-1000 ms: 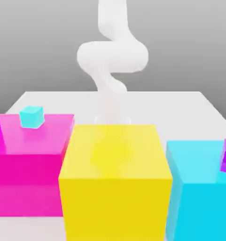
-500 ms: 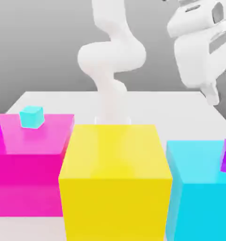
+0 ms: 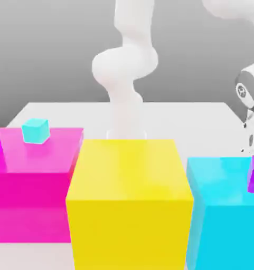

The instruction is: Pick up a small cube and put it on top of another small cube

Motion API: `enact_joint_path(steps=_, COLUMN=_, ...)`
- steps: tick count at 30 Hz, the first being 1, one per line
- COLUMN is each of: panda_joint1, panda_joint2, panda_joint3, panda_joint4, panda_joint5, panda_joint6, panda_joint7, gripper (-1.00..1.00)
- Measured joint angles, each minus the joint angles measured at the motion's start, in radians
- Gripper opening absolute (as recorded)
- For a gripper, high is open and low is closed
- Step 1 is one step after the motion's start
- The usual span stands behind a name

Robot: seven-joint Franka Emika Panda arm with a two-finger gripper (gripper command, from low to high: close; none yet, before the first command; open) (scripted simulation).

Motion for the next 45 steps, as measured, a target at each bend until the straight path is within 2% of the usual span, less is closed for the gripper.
enact_joint_path(steps=6, panda_joint1=0.1, panda_joint2=0.026, panda_joint3=0.045, panda_joint4=-0.099, panda_joint5=-0.045, panda_joint6=0.017, panda_joint7=0.223, gripper=0.0)
enact_joint_path(steps=8, panda_joint1=0.109, panda_joint2=0.029, panda_joint3=0.027, panda_joint4=-0.105, panda_joint5=-0.073, panda_joint6=0.052, panda_joint7=0.306, gripper=0.0)
enact_joint_path(steps=37, panda_joint1=0.171, panda_joint2=-0.012, panda_joint3=-0.475, panda_joint4=-0.068, panda_joint5=-0.514, panda_joint6=0.676, panda_joint7=1.542, gripper=0.0)
enact_joint_path(steps=39, panda_joint1=0.189, panda_joint2=-0.003, panda_joint3=-0.463, panda_joint4=-0.079, panda_joint5=-0.508, panda_joint6=0.715, panda_joint7=1.587, gripper=0.0)
enact_joint_path(steps=43, panda_joint1=0.138, panda_joint2=0.122, panda_joint3=-0.384, panda_joint4=-0.056, panda_joint5=-0.427, panda_joint6=0.822, panda_joint7=1.541, gripper=0.0)
enact_joint_path(steps=44, panda_joint1=0.121, panda_joint2=0.155, panda_joint3=-0.363, panda_joint4=-0.049, panda_joint5=-0.412, panda_joint6=0.849, panda_joint7=1.53, gripper=-1.0)
enact_joint_path(steps=45, panda_joint1=0.121, panda_joint2=0.155, panda_joint3=-0.363, panda_joint4=-0.049, panda_joint5=-0.412, panda_joint6=0.849, panda_joint7=1.53, gripper=-1.0)
